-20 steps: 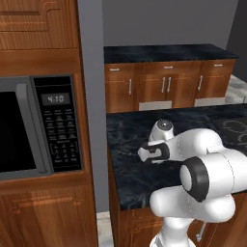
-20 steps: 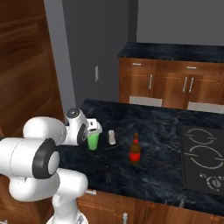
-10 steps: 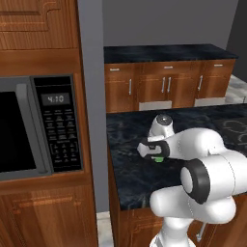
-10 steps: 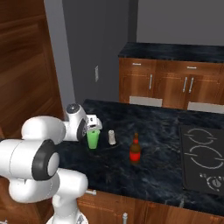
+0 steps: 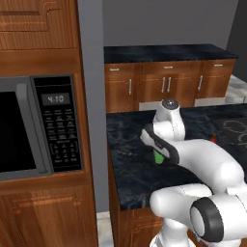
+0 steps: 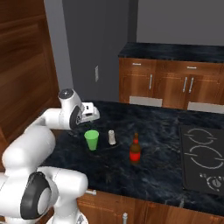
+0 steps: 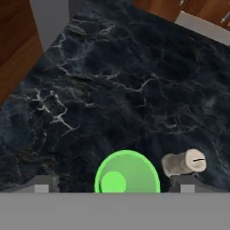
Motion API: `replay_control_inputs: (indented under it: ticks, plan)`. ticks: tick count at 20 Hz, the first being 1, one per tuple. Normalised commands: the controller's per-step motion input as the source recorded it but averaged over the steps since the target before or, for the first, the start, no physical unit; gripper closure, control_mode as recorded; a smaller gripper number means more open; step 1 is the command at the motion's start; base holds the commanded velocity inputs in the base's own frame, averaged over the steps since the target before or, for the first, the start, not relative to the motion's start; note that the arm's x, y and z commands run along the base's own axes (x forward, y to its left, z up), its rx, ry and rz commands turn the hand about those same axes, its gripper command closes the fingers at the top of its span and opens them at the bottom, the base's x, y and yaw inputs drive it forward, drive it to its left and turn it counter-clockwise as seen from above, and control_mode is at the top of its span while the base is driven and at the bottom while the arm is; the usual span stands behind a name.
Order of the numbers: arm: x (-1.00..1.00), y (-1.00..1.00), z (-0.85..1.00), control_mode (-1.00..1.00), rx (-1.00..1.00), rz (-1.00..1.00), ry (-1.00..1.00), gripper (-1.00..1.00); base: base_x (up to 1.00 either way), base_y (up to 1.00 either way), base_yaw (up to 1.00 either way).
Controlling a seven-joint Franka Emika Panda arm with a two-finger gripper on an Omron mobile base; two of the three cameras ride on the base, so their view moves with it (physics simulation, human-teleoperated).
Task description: Open the cabinet directly in front. Then move the beer and the cup to the dining counter with the candle on it.
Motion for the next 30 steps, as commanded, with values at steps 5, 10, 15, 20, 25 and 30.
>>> replay_control_inputs:
  ticks: [5,10,15,20,25,30]
  plan:
    - [-1.00,-0.85,0.24,-1.00,0.10,-0.01,-0.17,-1.00,0.00,0.00,0.00]
    - [-1.00,-1.00,-0.26,-1.00,0.05,0.00,-0.11,-1.00,0.00,0.00,0.00]
    - [-1.00,-1.00,-0.22,-1.00,0.07,0.00,-0.20,-1.00,0.00,0.00,0.00]
    - [-0.61,-0.54,0.00,-1.00,0.07,-0.06,-0.25,-1.00,0.00,0.00,0.00]
    - [-0.38,0.17,0.00,-1.00,-0.06,0.04,-0.17,-1.00,0.00,0.00,0.00]
    - [-0.91,0.97,0.00,-1.00,-0.42,0.19,-0.51,-1.00,0.00,0.00,0.00]
